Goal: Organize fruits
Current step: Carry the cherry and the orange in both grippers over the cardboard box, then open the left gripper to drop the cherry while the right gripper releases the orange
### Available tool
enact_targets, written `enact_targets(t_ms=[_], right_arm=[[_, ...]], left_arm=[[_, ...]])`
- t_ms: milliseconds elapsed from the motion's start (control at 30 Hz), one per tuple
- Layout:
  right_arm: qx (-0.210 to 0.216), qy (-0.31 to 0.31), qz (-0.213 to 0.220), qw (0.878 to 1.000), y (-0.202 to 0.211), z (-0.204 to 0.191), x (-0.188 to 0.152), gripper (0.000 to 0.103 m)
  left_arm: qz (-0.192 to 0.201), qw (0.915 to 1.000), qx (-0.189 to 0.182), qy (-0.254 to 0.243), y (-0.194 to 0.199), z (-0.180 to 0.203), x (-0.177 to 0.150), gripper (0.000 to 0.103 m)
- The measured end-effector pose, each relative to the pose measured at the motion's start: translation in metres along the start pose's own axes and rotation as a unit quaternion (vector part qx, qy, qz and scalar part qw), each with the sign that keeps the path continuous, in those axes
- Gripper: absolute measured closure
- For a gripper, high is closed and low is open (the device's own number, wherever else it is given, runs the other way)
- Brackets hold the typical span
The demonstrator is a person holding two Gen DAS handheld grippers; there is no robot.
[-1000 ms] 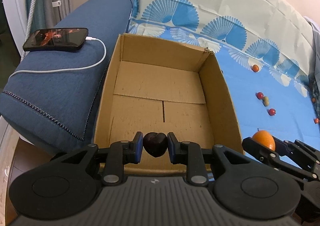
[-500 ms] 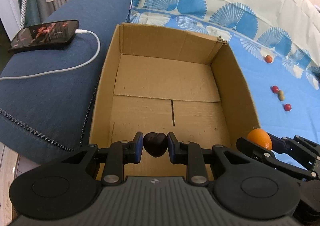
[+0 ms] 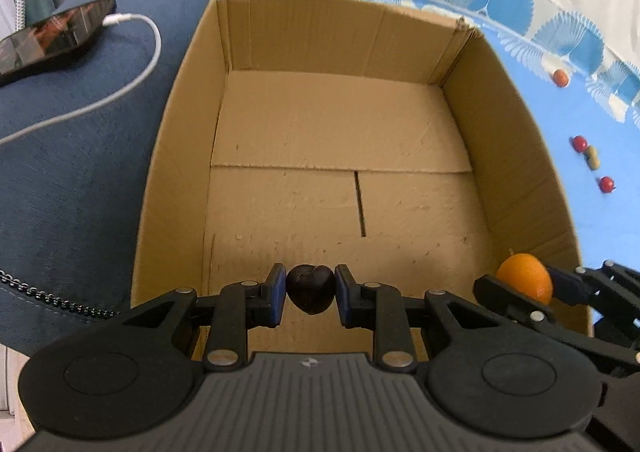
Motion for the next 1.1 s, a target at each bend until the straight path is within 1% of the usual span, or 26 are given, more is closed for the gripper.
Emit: enact_targets(t_ms=[300,1100], right_arm=[[-0.016,0.002,-0.01,1.0,-0.013,0.006,-0.002,0.066],[-0.034,0.019,-0.002,0.999,-0.018,0.003,-0.002,0.066]], left_arm=[[-0.024,0.9996,0.014,0.0,-0.021,-0.007,-0.002,0.074],[-0.034,0.9992,0.022,-0.008,-0.031,-0.002,-0.004,0.074]])
Point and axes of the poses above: each gripper's, at about its wrist camera, not at the fingertips, and y roughly against the way its jaws point, z to its right, x to its top, the point moved 1 cm from there along -y, roughly the way its jaws point, and after that the axes turned 6 degrees about -z, right-handed, at the moved point
